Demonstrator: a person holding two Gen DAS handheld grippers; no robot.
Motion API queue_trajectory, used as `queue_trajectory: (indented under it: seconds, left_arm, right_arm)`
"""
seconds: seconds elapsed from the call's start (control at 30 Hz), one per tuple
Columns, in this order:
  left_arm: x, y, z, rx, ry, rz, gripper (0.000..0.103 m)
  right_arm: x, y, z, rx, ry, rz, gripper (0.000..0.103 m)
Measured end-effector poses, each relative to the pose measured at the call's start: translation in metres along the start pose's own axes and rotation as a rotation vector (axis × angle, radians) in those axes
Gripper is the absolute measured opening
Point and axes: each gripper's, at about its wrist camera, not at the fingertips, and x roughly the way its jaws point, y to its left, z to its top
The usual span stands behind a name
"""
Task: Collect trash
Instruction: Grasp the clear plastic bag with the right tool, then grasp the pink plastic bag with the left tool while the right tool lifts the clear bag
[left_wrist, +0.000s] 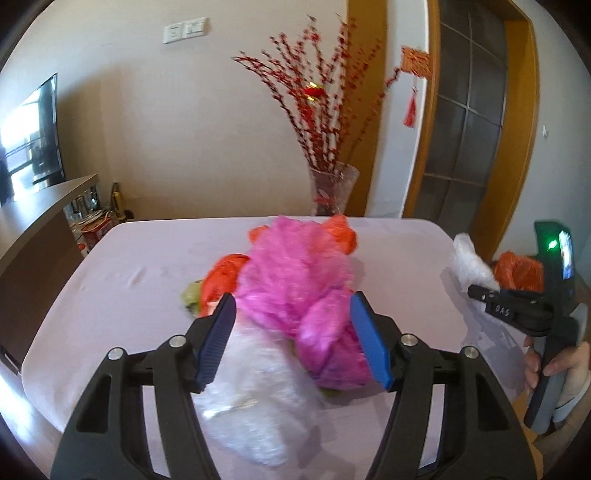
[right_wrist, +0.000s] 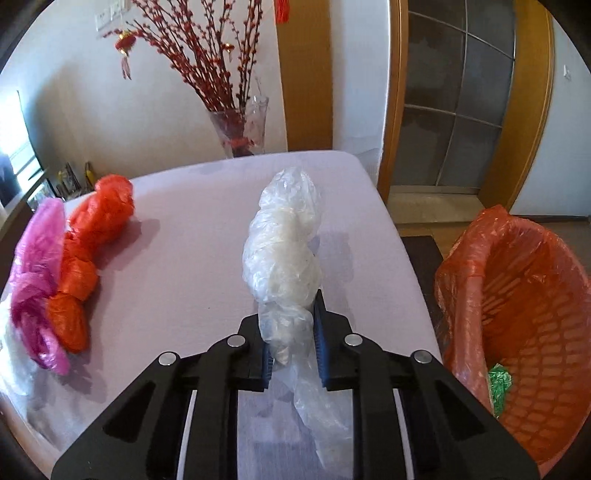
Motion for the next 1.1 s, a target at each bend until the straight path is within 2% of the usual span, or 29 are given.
queue_trajectory:
  seconds: [0.27, 0.33, 0.43, 0.8, 1.1]
  left_arm:
    - [0.028, -0.030, -0.006, 0.104, 0.091, 0.046, 0.042]
    - [0.038, -0.035, -0.011, 0.133, 0.120, 0.066, 0.029]
    - [0.042, -0.036, -0.016, 0.147, 0.127, 0.064, 0.023]
    - [-0.003, -0.027, 0.012, 0.077, -0.017, -0.015, 0.021]
    - [-0.016, -0.056, 0.035, 0.083, -0.064, -0.120, 0.021]
  right_arm:
    - [-0.018, 0.003, -0.002, 0.001, -0.010, 0.055, 0.019]
    - [-0.016, 0.002, -0.001, 0.000, -0.009, 0.060, 0.019]
    - [-0.018, 0.001, -0.002, 0.002, -0.009, 0.067, 0.019]
    - [-0.057, -0.008, 0.006, 0.026, -0.102, 0.113, 0.019]
    - [-0.086, -0.020, 0.007, 0.046, -0.166, 0.114, 0.019]
